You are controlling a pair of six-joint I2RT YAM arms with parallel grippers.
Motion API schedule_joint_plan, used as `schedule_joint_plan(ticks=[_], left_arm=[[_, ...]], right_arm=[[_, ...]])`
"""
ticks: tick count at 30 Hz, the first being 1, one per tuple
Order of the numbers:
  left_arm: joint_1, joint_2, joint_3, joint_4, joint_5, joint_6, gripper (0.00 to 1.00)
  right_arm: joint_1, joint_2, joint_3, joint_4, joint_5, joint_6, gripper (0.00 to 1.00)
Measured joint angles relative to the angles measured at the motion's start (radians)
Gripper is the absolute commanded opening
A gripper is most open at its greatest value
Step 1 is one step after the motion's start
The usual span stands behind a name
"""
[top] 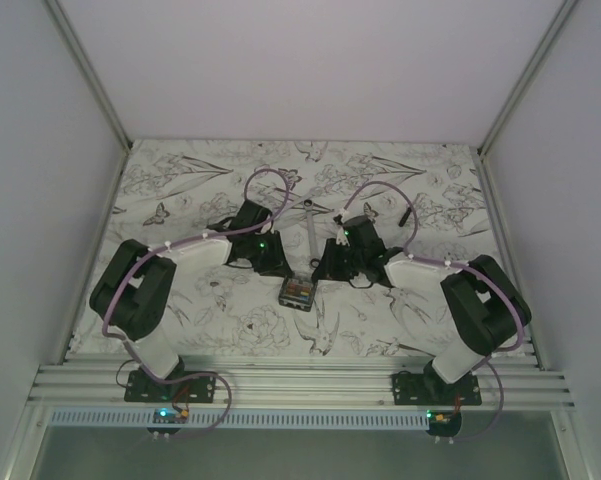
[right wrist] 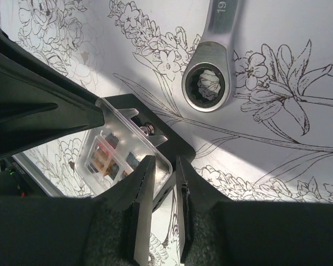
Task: Snap on the fuse box
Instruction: Close the fuse box cover on the fuse box base.
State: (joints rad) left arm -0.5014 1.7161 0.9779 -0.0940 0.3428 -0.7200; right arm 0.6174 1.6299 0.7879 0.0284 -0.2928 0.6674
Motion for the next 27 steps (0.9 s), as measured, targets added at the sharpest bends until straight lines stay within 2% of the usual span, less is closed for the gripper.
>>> schedule_joint_plan(ticks=[5, 9, 13, 22, 27], left_arm=[[0.012, 0.003, -0.029, 0.045, 0.025, -0.022, 0.16], [0.019, 0.013, -0.029, 0.063, 0.047, -0.029, 0.21], [0.011, 0.001, -0.04, 0.089, 0.047, -0.027, 0.29], [-0.035, -0.157, -0.153, 0.004, -0.013, 0.005, 0.61], [-0.035, -0.295, -0.215, -0.04, -0.05, -0.005, 0.64]], right_arm=[[-0.007, -0.002, -0.027, 0.049, -0.013, 0.011, 0.2], [-0.006, -0.018, -0.046, 0.061, -0.006, 0.018, 0.22], [0.008, -0.05, -0.064, 0.042, 0.016, 0.015, 0.29], [0.049, -0.135, -0.07, -0.064, 0.032, -0.044, 0.51], [0.049, -0.14, -0.026, -0.128, 0.054, -0.129, 0.56]])
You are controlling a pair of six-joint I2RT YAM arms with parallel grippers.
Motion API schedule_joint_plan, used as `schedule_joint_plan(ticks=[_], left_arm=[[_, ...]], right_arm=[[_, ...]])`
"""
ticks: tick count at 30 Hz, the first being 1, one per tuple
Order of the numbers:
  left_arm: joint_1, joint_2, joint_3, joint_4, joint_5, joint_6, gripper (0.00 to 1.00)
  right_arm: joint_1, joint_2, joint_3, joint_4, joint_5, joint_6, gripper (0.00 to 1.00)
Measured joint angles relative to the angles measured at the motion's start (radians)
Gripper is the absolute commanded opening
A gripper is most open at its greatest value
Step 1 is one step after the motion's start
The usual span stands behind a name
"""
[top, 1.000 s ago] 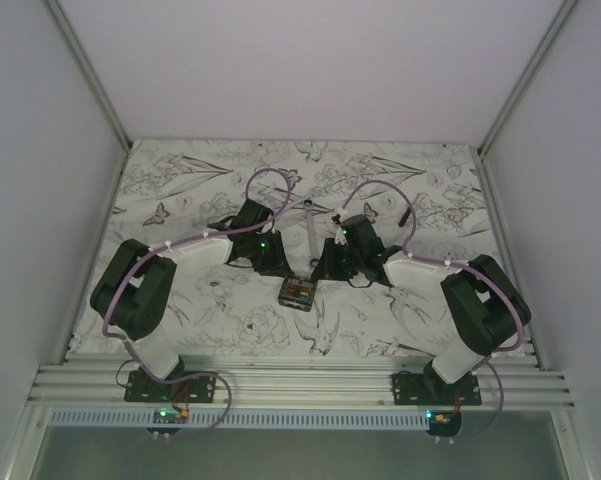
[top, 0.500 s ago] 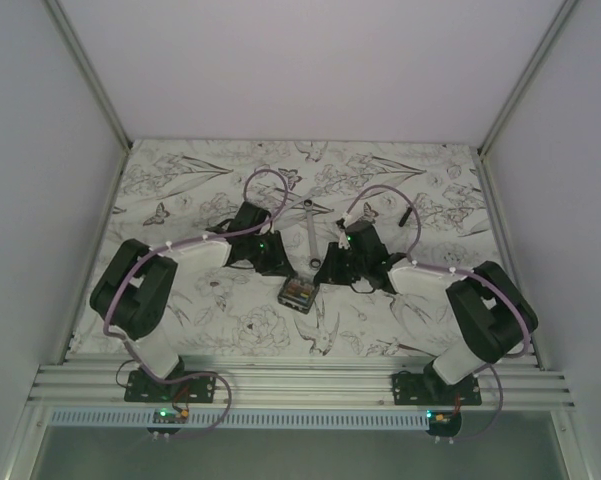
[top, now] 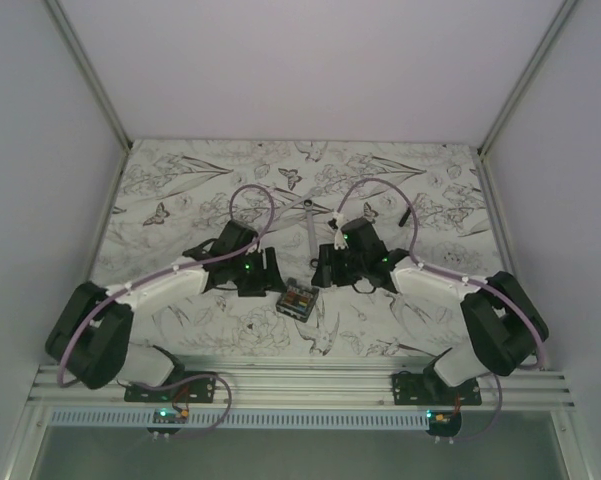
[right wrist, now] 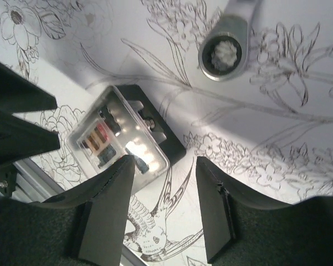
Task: Snap on the fuse box
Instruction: Close the fuse box cover on the fuse box base.
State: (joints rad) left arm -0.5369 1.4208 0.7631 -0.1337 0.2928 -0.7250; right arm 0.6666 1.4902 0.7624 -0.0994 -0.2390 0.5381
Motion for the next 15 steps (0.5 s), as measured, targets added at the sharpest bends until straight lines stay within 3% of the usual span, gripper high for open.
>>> schedule_joint_plan(ticks=[9, 15], left_arm=[[-0.053, -0.053, -0.073, -0.027, -0.058, -0.103, 0.58], [-0.073, 0.017, -0.071, 0.011, -0.05, -0.157, 0.43]], right_arm=[[0.0, 0.135, 0.145, -0.017, -0.023, -0.11, 0.55], [0.0, 0.187, 0.145, -0.024, -0.069, -0.131, 0.49]])
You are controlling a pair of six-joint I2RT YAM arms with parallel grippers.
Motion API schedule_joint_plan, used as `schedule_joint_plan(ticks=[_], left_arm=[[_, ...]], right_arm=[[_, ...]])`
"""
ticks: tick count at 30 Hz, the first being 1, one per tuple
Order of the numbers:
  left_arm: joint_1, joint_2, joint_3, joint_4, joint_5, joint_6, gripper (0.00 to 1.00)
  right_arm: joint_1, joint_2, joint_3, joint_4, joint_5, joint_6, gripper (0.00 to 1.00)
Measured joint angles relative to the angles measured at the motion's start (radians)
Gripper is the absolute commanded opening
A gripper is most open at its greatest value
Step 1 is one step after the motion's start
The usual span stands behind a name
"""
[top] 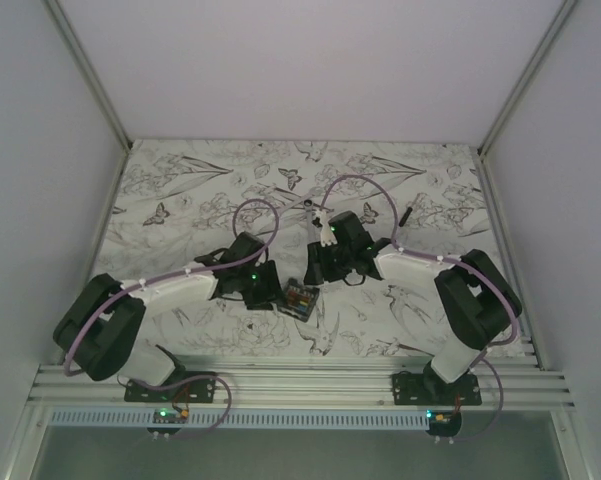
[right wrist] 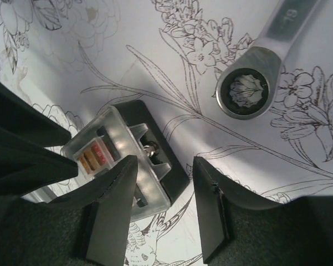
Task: Snap on the fuse box
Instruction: Close the fuse box cover on the fuse box base.
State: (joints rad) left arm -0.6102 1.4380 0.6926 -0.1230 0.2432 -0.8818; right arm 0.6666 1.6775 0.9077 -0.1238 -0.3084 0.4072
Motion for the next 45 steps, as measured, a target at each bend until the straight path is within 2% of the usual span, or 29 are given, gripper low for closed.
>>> schedule_joint_plan(ticks=[4, 9, 14, 19, 22, 24, 27, 33, 40, 45], left_arm=[[-0.005, 0.023, 0.012, 0.036, 0.021, -0.023, 0.36], [0.002, 0.052, 0.037, 0.048, 0.031, -0.021, 0.34], [0.056, 0.102, 0.089, 0.045, 0.043, 0.01, 0.35], [0.09, 0.177, 0.172, 0.041, 0.043, 0.059, 0.4], [0.093, 0.192, 0.188, 0.04, 0.043, 0.08, 0.5], [0.093, 0.184, 0.184, 0.029, 0.043, 0.094, 0.58], [0.093, 0.137, 0.158, 0.013, 0.035, 0.1, 0.61], [0.084, 0.011, 0.104, -0.009, 0.024, 0.085, 0.6], [0.017, 0.022, 0.093, -0.005, 0.023, 0.04, 0.59], [0.008, 0.091, 0.093, 0.018, 0.036, 0.013, 0.55]], right_arm=[[0.0, 0.002, -0.001, -0.001, -0.033, -0.006, 0.47], [0.0, -0.026, -0.042, 0.004, -0.061, -0.003, 0.42], [-0.001, -0.129, -0.15, 0.008, -0.063, 0.029, 0.4], [0.008, -0.215, -0.237, 0.006, -0.066, 0.076, 0.41], [0.013, -0.234, -0.257, 0.004, -0.053, 0.098, 0.47], [0.014, -0.252, -0.258, 0.0, -0.024, 0.106, 0.49], [0.011, -0.279, -0.252, -0.006, 0.006, 0.102, 0.49], [-0.018, -0.263, -0.166, -0.019, 0.04, 0.08, 0.4], [-0.019, -0.183, -0.113, -0.019, 0.037, 0.071, 0.39], [-0.002, -0.156, -0.113, -0.023, 0.035, 0.071, 0.32]])
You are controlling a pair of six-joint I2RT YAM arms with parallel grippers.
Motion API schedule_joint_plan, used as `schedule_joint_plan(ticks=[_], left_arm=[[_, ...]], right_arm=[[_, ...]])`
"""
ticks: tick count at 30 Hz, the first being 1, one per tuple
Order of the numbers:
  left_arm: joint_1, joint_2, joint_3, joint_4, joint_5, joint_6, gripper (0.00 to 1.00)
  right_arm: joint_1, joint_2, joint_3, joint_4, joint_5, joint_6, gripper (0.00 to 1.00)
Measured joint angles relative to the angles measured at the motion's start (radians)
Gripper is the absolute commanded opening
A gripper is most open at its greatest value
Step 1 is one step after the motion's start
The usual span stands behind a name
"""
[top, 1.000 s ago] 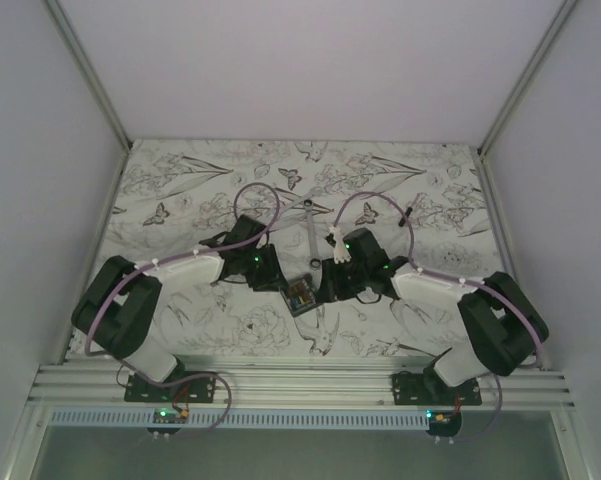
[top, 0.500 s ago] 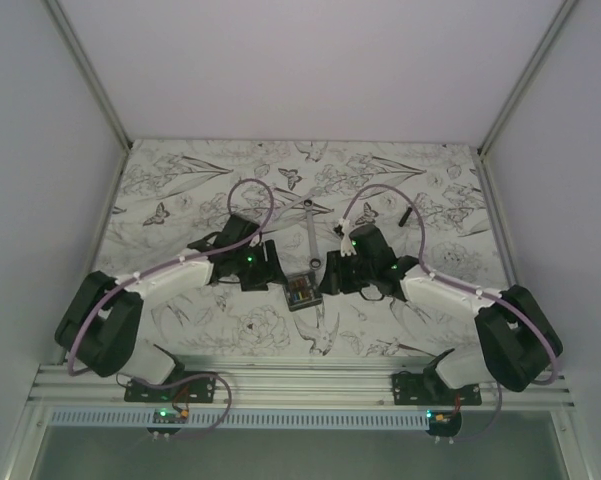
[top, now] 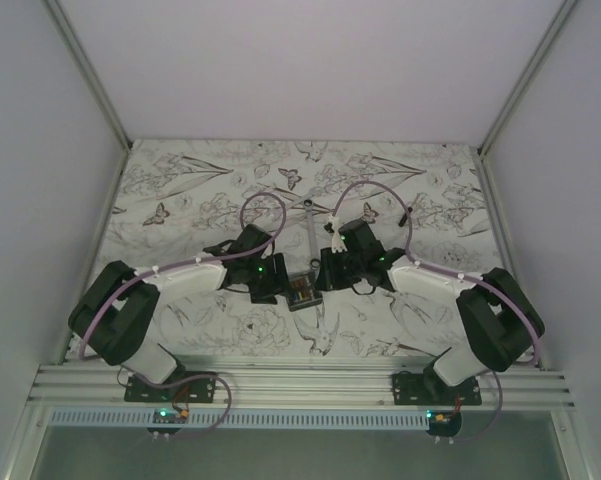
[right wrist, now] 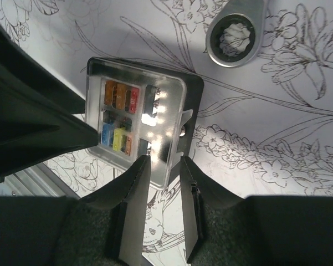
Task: Snap on the fuse box
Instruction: Close the fuse box cover on the fuse box base.
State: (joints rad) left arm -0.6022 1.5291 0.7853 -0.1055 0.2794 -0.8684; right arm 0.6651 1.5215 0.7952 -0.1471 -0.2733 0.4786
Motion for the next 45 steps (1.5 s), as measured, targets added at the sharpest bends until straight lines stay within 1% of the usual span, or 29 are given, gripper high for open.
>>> schedule_joint_plan(ticks=[6, 13, 16, 20, 23, 25, 29, 45], left_arm=[[-0.001, 0.026, 0.001, 0.016, 0.02, -0.014, 0.45], [0.001, 0.026, 0.007, 0.024, 0.027, -0.014, 0.38], [0.007, 0.026, 0.008, 0.014, 0.031, -0.013, 0.34], [0.019, 0.021, 0.008, 0.0, 0.036, -0.01, 0.34], [0.034, 0.016, 0.003, -0.001, 0.04, -0.01, 0.34], [0.049, 0.003, -0.006, 0.002, 0.04, -0.01, 0.35], [0.066, -0.008, -0.018, 0.004, 0.039, -0.009, 0.36], [0.066, -0.011, -0.04, 0.032, 0.048, -0.006, 0.37]], right_arm=[[0.031, 0.018, 0.0, 0.0, -0.008, 0.0, 0.25], [0.056, 0.026, 0.0, 0.001, -0.014, 0.008, 0.18], [0.066, 0.027, 0.0, 0.006, -0.014, 0.011, 0.17], [0.074, 0.028, 0.0, 0.011, -0.016, 0.021, 0.17], [0.079, 0.029, 0.0, 0.012, -0.014, 0.03, 0.22], [0.082, 0.029, 0.0, 0.012, -0.014, 0.032, 0.23], [0.092, 0.029, 0.0, 0.012, -0.025, 0.034, 0.22], [0.093, 0.06, 0.018, -0.009, -0.043, 0.031, 0.22]])
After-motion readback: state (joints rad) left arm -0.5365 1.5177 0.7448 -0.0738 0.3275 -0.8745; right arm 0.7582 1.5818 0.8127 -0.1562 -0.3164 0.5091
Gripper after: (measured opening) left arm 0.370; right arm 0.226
